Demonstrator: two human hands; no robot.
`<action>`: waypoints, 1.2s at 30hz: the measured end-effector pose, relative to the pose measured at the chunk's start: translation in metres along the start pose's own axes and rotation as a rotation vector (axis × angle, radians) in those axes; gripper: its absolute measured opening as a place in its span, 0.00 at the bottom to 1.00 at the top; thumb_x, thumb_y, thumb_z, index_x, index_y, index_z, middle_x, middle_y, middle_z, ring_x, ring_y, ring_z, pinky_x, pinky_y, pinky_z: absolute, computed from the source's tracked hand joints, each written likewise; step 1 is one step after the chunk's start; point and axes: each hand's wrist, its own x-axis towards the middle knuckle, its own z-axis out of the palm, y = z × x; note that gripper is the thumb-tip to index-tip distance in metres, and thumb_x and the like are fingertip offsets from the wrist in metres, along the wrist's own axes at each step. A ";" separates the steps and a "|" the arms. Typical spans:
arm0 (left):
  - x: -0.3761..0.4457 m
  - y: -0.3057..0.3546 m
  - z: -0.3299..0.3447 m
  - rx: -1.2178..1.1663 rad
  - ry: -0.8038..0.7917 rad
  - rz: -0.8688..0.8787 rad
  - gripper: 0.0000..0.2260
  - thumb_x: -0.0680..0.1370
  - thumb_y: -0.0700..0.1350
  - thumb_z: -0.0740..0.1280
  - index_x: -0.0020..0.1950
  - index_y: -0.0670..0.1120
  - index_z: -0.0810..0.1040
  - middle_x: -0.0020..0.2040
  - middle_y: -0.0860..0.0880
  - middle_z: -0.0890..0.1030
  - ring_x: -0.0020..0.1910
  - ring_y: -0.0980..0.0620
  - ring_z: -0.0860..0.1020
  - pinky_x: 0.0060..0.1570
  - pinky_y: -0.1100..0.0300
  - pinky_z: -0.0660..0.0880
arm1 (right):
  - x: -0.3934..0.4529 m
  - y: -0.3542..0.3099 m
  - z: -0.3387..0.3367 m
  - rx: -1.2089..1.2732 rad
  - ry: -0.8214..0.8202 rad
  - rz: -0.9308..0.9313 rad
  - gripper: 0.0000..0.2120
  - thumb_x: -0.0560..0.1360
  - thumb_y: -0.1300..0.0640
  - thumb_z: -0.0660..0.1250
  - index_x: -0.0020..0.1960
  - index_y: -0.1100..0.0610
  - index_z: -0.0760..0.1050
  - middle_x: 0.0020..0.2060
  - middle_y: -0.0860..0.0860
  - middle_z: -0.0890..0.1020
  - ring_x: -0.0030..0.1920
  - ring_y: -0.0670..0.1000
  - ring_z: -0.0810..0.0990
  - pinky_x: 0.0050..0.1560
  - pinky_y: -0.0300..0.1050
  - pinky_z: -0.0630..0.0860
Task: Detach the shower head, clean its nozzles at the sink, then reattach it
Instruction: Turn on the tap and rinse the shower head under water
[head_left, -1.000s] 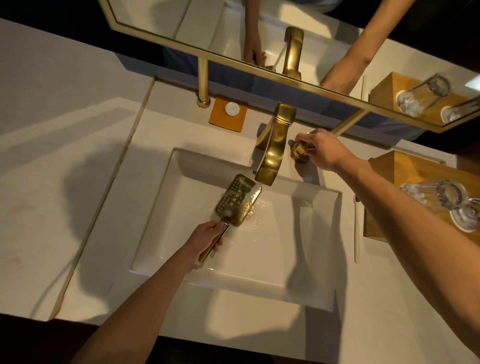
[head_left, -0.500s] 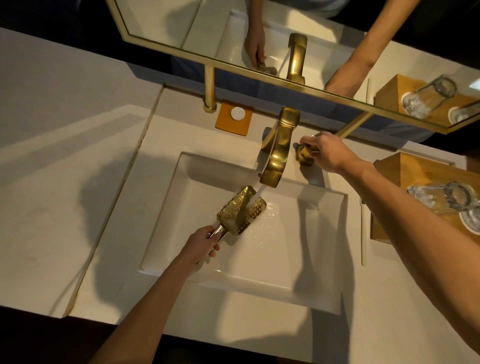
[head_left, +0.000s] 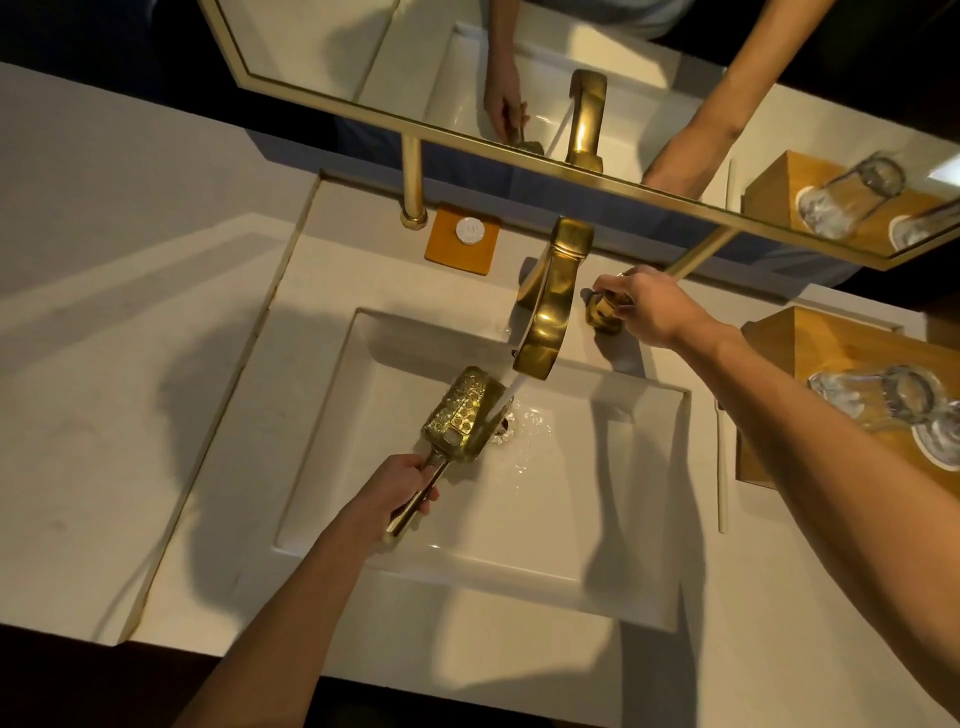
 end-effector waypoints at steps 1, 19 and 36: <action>0.000 0.001 -0.001 0.065 0.029 0.010 0.08 0.82 0.39 0.59 0.50 0.39 0.78 0.37 0.42 0.80 0.32 0.47 0.77 0.36 0.54 0.75 | 0.000 0.000 0.000 -0.001 0.000 -0.001 0.24 0.76 0.67 0.66 0.69 0.50 0.72 0.58 0.60 0.74 0.60 0.61 0.73 0.58 0.52 0.73; -0.010 0.004 0.016 -0.128 -0.069 -0.003 0.07 0.81 0.36 0.61 0.55 0.38 0.77 0.38 0.41 0.81 0.35 0.45 0.77 0.44 0.47 0.74 | 0.002 0.003 0.003 0.011 -0.001 -0.001 0.24 0.76 0.68 0.67 0.68 0.49 0.72 0.57 0.59 0.75 0.59 0.61 0.74 0.56 0.52 0.74; -0.022 -0.001 0.025 0.001 0.006 0.065 0.08 0.81 0.37 0.59 0.54 0.42 0.78 0.38 0.42 0.80 0.34 0.46 0.76 0.38 0.51 0.72 | 0.001 0.001 0.002 0.021 0.008 0.010 0.26 0.75 0.69 0.67 0.69 0.51 0.72 0.58 0.60 0.75 0.59 0.61 0.74 0.58 0.52 0.73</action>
